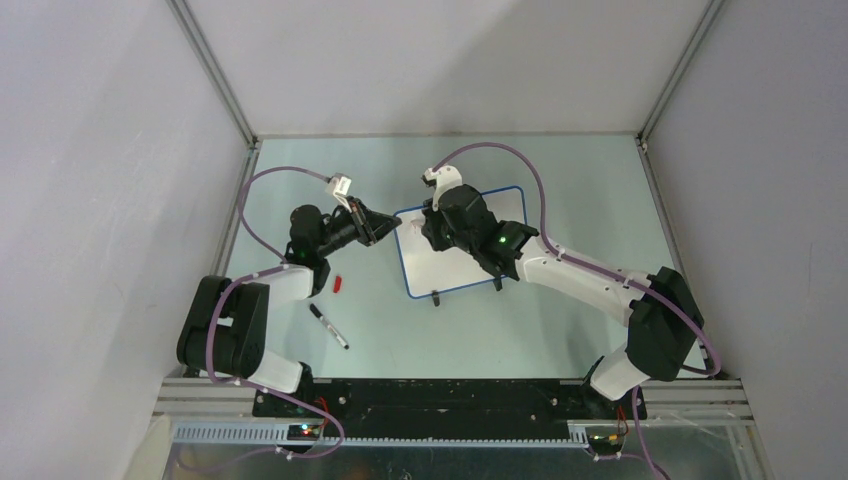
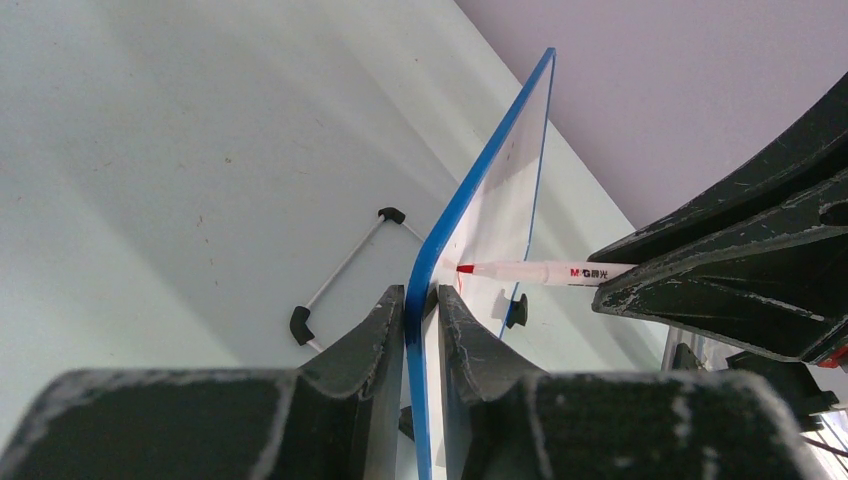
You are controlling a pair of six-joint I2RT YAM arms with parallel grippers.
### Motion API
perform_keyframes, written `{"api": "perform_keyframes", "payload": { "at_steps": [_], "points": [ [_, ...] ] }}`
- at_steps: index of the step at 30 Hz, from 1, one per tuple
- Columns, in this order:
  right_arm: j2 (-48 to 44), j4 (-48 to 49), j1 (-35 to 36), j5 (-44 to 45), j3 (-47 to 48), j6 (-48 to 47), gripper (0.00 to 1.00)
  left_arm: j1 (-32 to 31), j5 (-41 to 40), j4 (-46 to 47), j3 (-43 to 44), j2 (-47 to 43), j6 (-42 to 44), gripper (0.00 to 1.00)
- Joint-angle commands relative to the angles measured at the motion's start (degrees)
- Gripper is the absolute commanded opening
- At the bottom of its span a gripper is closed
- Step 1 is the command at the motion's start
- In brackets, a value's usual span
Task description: Write a sentence on the whiteboard
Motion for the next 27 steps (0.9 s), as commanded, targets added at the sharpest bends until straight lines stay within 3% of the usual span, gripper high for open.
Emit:
{"api": "perform_keyframes", "payload": {
  "at_steps": [1,27],
  "points": [
    [-0.1,0.9,-0.7,2.4,2.7,-0.4,0.0,0.1,0.6,0.6,-0.2,-1.8,0.6,0.22],
    [-1.6,-1.2,-1.9,4.5,2.1,0.2,0.0,0.1,0.3,-0.3,-0.2,-2.3,1.3,0.22]
  ]
}}
